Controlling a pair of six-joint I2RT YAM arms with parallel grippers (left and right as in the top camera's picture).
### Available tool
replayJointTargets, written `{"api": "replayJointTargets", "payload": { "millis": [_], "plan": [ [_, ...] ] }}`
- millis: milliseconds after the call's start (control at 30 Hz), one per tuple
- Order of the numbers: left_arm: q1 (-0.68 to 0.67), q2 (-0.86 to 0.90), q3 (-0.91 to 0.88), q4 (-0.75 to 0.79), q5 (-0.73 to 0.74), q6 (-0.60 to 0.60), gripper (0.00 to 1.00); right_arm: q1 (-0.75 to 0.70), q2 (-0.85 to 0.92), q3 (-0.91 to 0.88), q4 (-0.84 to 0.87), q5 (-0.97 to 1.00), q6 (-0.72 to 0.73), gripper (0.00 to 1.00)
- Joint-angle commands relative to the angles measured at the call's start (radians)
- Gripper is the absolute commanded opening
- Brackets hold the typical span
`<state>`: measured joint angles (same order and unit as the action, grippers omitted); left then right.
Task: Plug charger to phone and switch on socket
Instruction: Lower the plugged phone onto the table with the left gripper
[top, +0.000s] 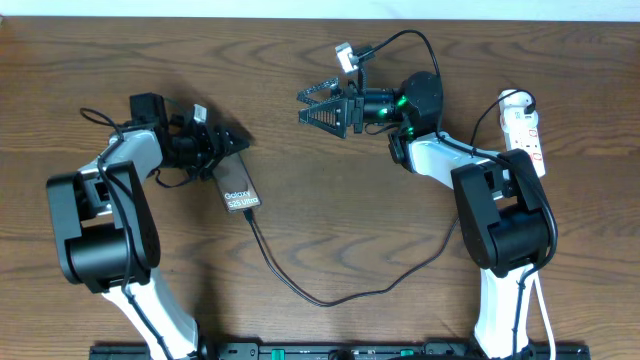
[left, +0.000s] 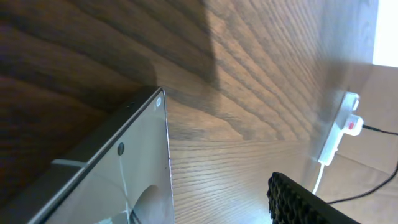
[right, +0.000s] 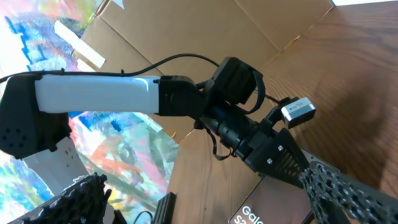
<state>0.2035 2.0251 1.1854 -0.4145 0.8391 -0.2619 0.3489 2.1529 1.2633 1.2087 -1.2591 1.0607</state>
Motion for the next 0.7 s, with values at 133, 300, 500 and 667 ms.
{"api": "replayJointTargets", "payload": {
  "millis": [133,300,500,667],
  "plan": [
    [0.009,0.08,-0.052,-0.048,-0.336,-0.037,0.73,0.006,-0.014,0.018,0.003,-0.001,-0.011,0.99],
    [0.009,0.08,-0.052,-0.065,-0.362,-0.045,0.73,0.006,-0.014,0.018,0.002,-0.004,-0.011,0.99],
    [0.009,0.08,-0.052,-0.079,-0.363,-0.047,0.74,0.006,-0.014,0.018,0.003,-0.004,-0.014,0.99],
    [0.008,0.08,-0.052,-0.116,-0.408,-0.055,0.73,0.006,-0.014,0.018,0.003,-0.004,-0.014,0.99]
  ]
}}
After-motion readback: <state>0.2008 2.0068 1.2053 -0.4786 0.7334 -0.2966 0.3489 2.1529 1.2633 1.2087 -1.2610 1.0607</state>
